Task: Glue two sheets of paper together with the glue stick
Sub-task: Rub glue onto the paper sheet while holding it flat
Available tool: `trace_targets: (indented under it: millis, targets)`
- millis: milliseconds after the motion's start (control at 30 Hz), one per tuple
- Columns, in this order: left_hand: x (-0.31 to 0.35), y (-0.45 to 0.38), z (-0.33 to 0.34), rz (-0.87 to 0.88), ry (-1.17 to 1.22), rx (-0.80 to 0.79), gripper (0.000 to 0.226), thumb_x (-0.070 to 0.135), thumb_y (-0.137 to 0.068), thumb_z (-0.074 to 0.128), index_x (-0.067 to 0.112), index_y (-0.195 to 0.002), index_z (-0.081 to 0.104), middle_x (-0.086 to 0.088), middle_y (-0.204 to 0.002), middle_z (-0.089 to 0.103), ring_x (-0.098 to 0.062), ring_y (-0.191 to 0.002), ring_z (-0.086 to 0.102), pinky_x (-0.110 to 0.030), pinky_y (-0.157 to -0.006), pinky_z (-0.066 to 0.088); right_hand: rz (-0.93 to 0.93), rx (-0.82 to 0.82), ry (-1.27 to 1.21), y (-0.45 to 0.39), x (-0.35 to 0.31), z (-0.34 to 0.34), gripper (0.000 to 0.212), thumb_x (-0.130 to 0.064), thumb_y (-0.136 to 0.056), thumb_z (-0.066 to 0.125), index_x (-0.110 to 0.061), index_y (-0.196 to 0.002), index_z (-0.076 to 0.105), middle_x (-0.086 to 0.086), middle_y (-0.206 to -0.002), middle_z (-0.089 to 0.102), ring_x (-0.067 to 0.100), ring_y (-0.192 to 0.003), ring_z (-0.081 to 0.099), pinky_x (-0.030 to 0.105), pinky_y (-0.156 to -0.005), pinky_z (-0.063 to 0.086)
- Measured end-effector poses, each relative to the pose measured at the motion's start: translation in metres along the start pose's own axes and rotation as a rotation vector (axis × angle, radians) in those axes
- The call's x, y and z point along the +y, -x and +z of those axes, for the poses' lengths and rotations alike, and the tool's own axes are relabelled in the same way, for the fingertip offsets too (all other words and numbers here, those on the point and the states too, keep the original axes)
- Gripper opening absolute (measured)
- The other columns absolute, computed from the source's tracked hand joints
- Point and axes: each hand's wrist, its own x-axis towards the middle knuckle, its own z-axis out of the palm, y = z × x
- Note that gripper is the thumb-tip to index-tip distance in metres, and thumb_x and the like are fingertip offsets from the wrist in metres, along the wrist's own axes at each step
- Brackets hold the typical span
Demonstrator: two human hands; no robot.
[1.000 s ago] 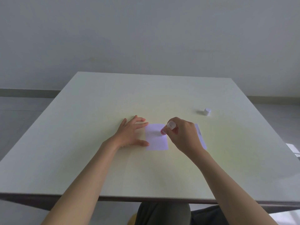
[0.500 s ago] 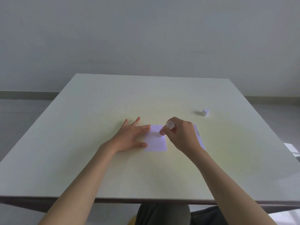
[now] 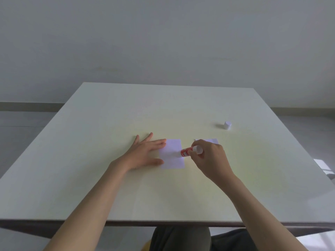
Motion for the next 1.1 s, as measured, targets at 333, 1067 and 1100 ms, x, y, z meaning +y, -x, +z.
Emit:
trace_targets:
  millis: [333,1067,1100]
  targets:
    - [0.003,-0.001,-0.001,-0.019,0.011,-0.003,0.068,0.045,-0.081,0.065,0.034,-0.142,0.037,0.039,-0.139,0.017,-0.009,-0.147,-0.003,-0.048,-0.116,-0.014,-0.021,-0.039,-0.088,-0.007,-0.012,-0.005,0.007,-0.009,-0.077,0.063,-0.009,-0.073,0.058,-0.032,-0.046,0.053,-0.008,-0.055,0.049,0.007,-0.053,0.037]
    - [0.005,0.002,0.0,-0.024,0.091,0.037,0.074,0.047,-0.075,0.071,0.032,-0.14,0.04,0.039,-0.139,0.022,-0.005,-0.146,-0.002,-0.044,-0.116,-0.016,0.109,-0.053,-0.106,-0.025,0.006,0.001,0.01,-0.021,-0.074,0.065,-0.011,-0.075,0.067,-0.002,-0.051,0.056,0.011,-0.046,0.045,0.014,-0.047,0.037]
    - [0.006,0.002,0.0,-0.024,0.09,0.04,0.074,0.047,-0.075,0.071,0.032,-0.14,0.04,0.038,-0.139,0.022,-0.005,-0.146,-0.001,-0.044,-0.116,-0.015,0.116,-0.045,-0.099,-0.025,0.008,0.0,0.008,-0.02,-0.074,0.065,-0.012,-0.076,0.068,0.002,-0.057,0.062,0.013,-0.049,0.047,0.012,-0.048,0.038]
